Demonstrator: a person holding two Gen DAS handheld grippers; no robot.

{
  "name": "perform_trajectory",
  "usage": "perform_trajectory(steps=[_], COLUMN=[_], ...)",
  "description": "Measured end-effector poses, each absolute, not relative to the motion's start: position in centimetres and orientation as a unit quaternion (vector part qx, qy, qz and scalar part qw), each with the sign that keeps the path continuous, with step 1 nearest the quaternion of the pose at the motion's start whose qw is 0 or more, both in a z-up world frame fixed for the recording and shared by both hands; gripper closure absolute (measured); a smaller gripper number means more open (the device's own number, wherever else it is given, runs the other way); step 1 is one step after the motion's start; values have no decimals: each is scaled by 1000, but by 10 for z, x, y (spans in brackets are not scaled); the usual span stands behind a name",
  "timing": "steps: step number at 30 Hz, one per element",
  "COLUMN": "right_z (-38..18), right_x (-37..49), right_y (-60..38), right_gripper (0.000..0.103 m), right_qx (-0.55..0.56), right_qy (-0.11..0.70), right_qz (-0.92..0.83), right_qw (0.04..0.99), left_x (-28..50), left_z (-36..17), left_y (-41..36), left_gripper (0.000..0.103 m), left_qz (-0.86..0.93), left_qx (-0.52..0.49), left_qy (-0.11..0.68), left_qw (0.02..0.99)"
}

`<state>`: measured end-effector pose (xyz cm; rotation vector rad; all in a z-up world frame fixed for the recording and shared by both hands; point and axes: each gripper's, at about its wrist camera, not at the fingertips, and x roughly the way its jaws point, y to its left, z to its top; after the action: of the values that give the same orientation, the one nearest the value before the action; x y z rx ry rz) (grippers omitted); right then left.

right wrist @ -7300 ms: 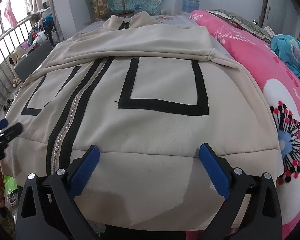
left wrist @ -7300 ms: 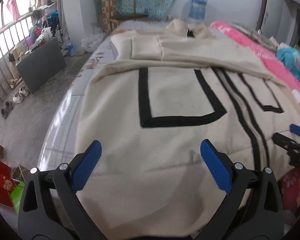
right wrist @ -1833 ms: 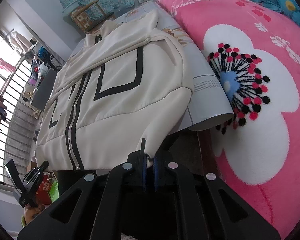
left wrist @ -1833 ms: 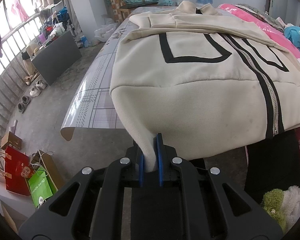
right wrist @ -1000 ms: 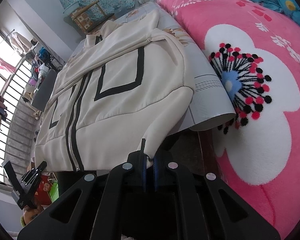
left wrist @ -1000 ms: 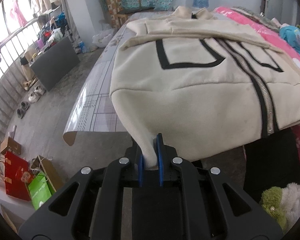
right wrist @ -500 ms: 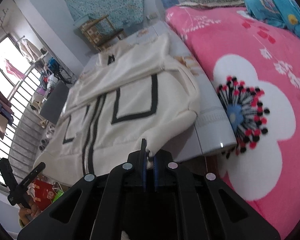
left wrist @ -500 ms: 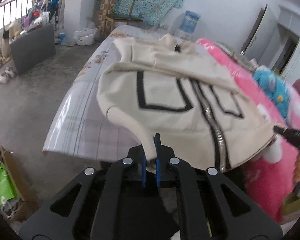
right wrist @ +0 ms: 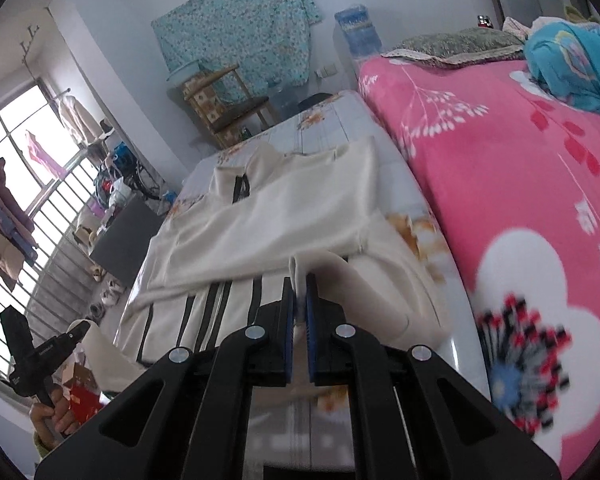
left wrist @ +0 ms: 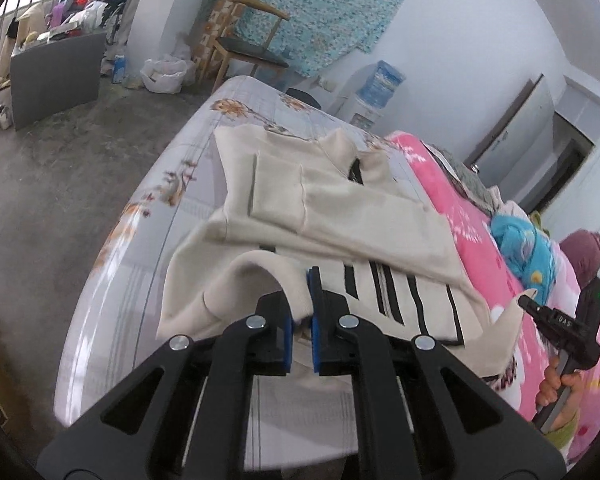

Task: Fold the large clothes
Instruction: 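Carry the hem over the jacket toward the collar with both tools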

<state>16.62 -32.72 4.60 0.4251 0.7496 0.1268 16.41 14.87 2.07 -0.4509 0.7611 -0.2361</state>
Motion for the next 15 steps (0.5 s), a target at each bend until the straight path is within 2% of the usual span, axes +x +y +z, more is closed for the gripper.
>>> perform_trajectory(steps=[7,9,12,15], right_z=[16,-1,-19,-23], right_x=[230,245,254,244], right_y=[-337,-344,-352,-358], right_gripper=[97,96,83,66], right_qx=[214,222,237,249], right_qy=[365,376,394,392], right_qz=[33,27,16,18], right_qw=[905,899,888,885], left_x=[227,236,240,228], left_z=[-17,-31,-42,-36], left_y=[159,163,170,177], left_gripper=[96,92,82,69], left_qz=[-69,-58,-37,-33], left_qx=[-234,-239,-246,-245], left_qy=[397,403,409,391], left_qw=[885,881,878,886])
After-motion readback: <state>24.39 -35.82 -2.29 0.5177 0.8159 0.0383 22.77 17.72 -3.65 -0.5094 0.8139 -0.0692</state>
